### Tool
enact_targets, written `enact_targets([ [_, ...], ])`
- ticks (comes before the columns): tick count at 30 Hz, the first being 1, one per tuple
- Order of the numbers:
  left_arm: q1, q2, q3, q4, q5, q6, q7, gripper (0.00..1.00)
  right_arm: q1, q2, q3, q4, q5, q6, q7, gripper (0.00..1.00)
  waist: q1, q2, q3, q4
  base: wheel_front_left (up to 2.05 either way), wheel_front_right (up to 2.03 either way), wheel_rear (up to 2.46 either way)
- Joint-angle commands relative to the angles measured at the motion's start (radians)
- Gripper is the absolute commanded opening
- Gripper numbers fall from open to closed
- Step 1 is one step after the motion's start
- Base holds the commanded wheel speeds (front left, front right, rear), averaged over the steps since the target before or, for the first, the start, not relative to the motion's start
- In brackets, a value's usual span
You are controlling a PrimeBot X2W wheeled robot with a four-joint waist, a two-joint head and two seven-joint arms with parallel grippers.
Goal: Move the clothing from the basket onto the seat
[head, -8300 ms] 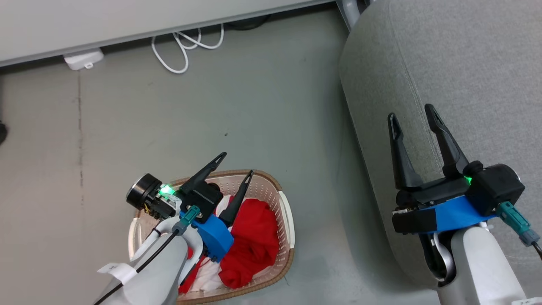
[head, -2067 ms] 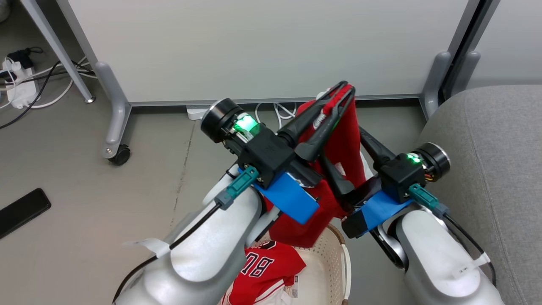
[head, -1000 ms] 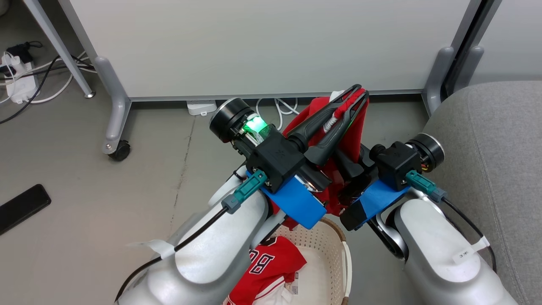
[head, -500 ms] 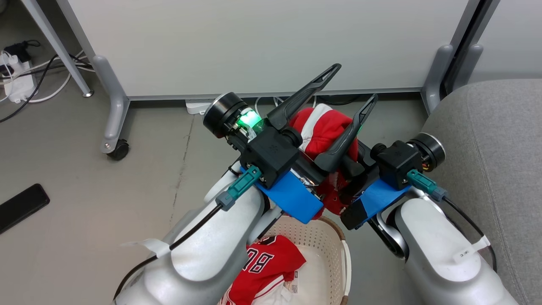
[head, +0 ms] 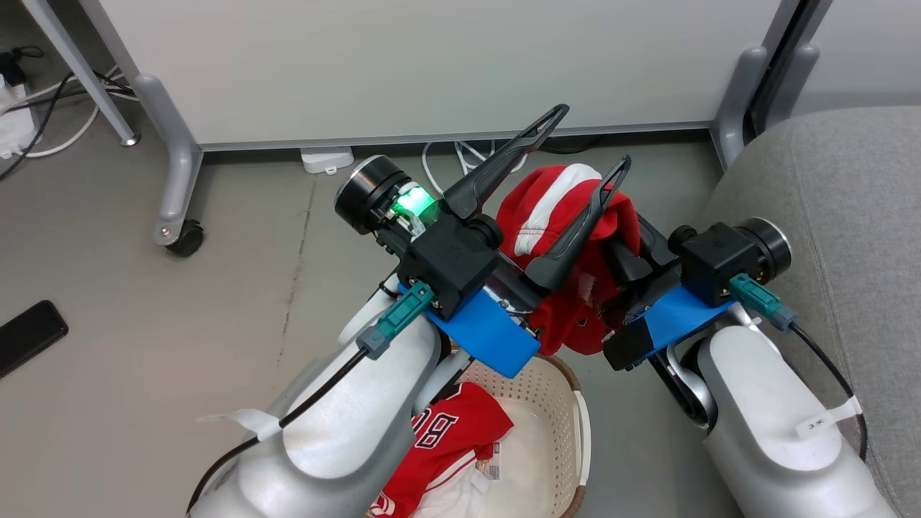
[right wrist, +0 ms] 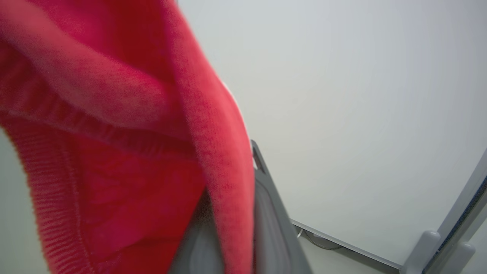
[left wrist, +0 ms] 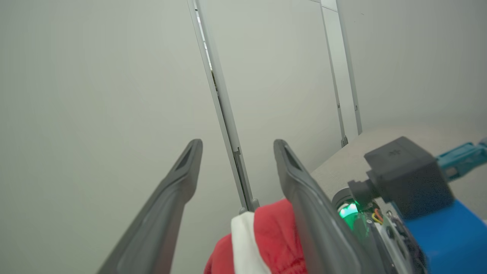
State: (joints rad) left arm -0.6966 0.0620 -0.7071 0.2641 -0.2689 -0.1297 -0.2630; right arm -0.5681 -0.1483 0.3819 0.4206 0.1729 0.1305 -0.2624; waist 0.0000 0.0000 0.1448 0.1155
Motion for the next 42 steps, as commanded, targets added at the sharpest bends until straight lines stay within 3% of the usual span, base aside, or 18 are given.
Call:
enact_targets([
  [1,0.008,0.007,0.004,0.001,0.007,-0.001,-0.003,1.0,0.011,-0.002,-0.007,-0.008,-0.002,0.001,-0.004,0.0,0.0,0.0,0.013,-0.013,0.0,0.0,0.0],
  [21,0.05,0.074,0.023,-0.009,0.025,-0.001,-0.003,1.0,0.087,0.02,-0.172,-0.12,-0.042,0.001,-0.004,0.0,0.0,0.0,0.151,-0.221,0.0,0.0,0.0],
  [42,0.054,0.095,-0.031,0.019,0.017,-0.001,-0.003,1.0,0.207,0.06,-0.321,-0.215,-0.052,0.001,-0.004,0.0,0.0,0.0,0.179,-0.407,0.0,0.0,0.0],
])
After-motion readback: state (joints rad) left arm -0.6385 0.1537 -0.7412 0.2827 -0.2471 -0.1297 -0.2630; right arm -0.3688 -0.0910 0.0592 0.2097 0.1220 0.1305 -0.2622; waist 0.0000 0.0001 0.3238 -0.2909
